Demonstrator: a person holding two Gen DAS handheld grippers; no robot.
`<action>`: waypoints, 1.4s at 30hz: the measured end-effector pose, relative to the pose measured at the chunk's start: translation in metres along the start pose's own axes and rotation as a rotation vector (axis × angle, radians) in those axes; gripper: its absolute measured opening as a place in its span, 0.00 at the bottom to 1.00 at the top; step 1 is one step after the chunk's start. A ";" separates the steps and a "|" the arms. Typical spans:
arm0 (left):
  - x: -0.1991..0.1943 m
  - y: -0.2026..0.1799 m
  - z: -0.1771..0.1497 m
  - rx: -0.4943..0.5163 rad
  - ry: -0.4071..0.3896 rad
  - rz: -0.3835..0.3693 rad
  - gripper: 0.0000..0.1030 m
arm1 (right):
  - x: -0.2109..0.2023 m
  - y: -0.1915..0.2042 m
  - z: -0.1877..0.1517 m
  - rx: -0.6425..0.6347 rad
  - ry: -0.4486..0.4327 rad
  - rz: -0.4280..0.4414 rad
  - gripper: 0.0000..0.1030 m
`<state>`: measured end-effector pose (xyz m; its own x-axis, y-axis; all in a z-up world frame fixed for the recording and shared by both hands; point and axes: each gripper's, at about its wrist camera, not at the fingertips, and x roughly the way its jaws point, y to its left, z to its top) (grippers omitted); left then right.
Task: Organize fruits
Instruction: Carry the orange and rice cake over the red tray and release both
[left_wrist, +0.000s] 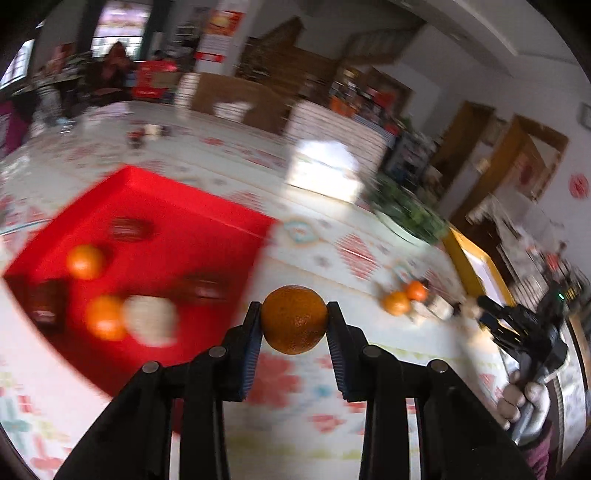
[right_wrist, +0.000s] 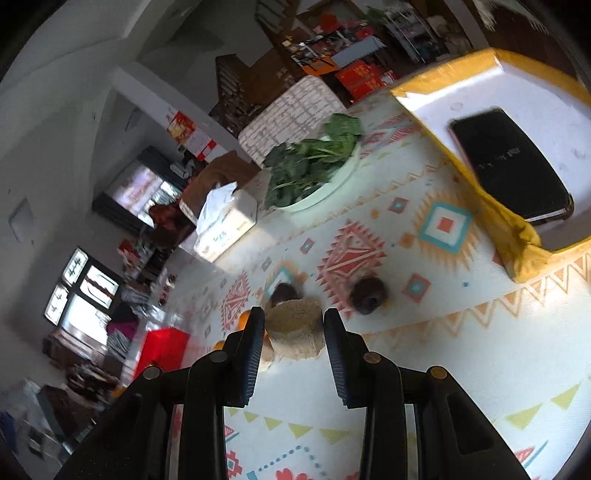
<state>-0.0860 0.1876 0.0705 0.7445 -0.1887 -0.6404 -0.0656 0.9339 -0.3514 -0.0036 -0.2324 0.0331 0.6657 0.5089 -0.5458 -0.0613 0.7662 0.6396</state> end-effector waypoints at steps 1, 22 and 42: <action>-0.005 0.012 0.002 -0.012 -0.012 0.025 0.32 | 0.002 0.010 -0.003 -0.018 0.007 -0.003 0.35; -0.013 0.147 0.016 -0.176 -0.045 0.177 0.32 | 0.149 0.273 -0.119 -0.440 0.350 0.155 0.35; -0.021 0.156 0.017 -0.197 -0.031 0.096 0.52 | 0.223 0.316 -0.128 -0.446 0.392 0.102 0.53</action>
<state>-0.1006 0.3424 0.0408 0.7486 -0.0894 -0.6570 -0.2637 0.8690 -0.4187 0.0297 0.1737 0.0444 0.3218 0.6305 -0.7064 -0.4730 0.7533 0.4569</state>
